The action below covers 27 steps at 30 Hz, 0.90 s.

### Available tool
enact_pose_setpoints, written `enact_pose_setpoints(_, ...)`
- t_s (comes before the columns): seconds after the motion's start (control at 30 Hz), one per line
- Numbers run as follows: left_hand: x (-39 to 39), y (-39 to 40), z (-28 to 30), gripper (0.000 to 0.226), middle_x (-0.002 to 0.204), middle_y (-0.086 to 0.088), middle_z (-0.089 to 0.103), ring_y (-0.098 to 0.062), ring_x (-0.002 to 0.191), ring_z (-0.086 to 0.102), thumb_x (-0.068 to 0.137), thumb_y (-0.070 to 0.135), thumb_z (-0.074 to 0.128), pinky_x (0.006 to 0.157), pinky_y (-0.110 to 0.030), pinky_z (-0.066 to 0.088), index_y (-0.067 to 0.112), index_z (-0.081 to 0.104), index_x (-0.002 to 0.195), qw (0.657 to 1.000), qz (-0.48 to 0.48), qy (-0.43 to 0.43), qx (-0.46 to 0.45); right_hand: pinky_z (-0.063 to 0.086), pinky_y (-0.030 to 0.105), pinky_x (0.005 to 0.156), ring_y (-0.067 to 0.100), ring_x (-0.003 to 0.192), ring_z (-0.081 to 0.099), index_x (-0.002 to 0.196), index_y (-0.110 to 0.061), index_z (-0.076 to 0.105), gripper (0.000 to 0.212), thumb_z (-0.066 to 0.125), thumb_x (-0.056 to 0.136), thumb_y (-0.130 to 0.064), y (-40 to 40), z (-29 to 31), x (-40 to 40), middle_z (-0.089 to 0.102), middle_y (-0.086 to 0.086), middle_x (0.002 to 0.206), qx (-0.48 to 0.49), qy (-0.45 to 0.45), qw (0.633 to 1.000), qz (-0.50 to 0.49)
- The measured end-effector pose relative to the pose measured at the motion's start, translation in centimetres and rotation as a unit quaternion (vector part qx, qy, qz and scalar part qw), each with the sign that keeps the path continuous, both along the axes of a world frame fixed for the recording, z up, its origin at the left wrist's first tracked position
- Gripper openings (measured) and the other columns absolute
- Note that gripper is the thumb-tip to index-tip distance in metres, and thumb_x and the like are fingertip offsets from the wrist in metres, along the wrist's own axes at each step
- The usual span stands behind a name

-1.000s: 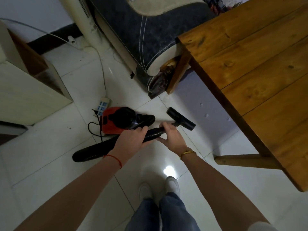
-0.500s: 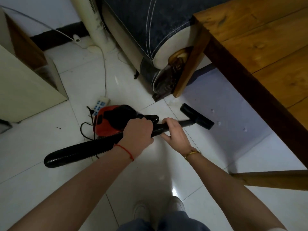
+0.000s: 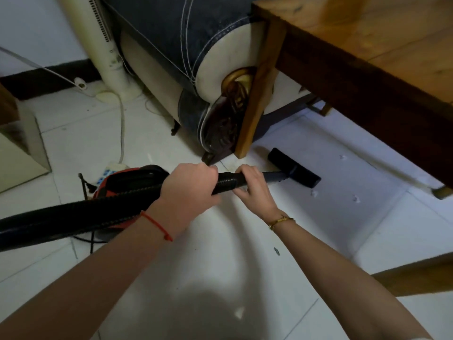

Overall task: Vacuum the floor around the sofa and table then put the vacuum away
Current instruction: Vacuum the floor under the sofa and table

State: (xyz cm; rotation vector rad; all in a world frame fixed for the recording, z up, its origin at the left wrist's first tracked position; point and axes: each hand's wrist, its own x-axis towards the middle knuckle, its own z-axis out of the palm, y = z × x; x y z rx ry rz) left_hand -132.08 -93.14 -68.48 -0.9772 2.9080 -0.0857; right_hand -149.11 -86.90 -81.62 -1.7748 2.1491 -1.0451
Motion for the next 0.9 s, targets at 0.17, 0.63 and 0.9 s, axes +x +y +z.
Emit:
enact_pose_setpoints(0.17,-0.7,-0.4,-2.0,0.023,0.064,0.005,0.034,-0.02,0.062,0.043,0.084,0.039,0.057,0.06,-0.031,0.034,0.02,0.045,0.092,0.999,-0.018,0.009,-0.026,0.033,0.025,0.076,0.014,0.084,0.042,0.088,-0.017,0.049,0.017,0.065,0.083,-0.019,-0.8,-1.9,-1.0,0.051,-0.004,0.086,-0.021,-0.001,1.0,-0.004)
enact_pose_setpoints(0.63,-5.3,-1.2,-5.9,0.031,0.086,-0.004,0.055,-0.027,0.082,0.063,0.087,0.035,0.058,0.062,-0.032,0.037,0.013,0.053,0.109,0.999,-0.024,0.0,-0.033,0.029,0.022,0.068,0.013,0.076,0.043,0.085,-0.013,0.054,0.015,0.067,0.081,-0.019,-1.6,-3.5,-6.0,0.054,-0.002,0.08,0.017,0.072,0.997,-0.023)
enact_pose_setpoints(0.9,-9.8,-1.3,-7.8,0.024,0.1,-0.004,0.065,-0.025,0.09,0.066,0.091,0.027,0.056,0.064,-0.032,0.037,0.013,0.054,0.11,0.999,0.0,0.013,-0.045,0.035,0.03,0.071,0.024,0.077,0.053,0.078,-0.015,0.054,0.018,0.069,0.077,-0.026,-3.2,-2.1,-7.1,0.061,0.004,0.079,0.071,0.137,0.987,-0.053)
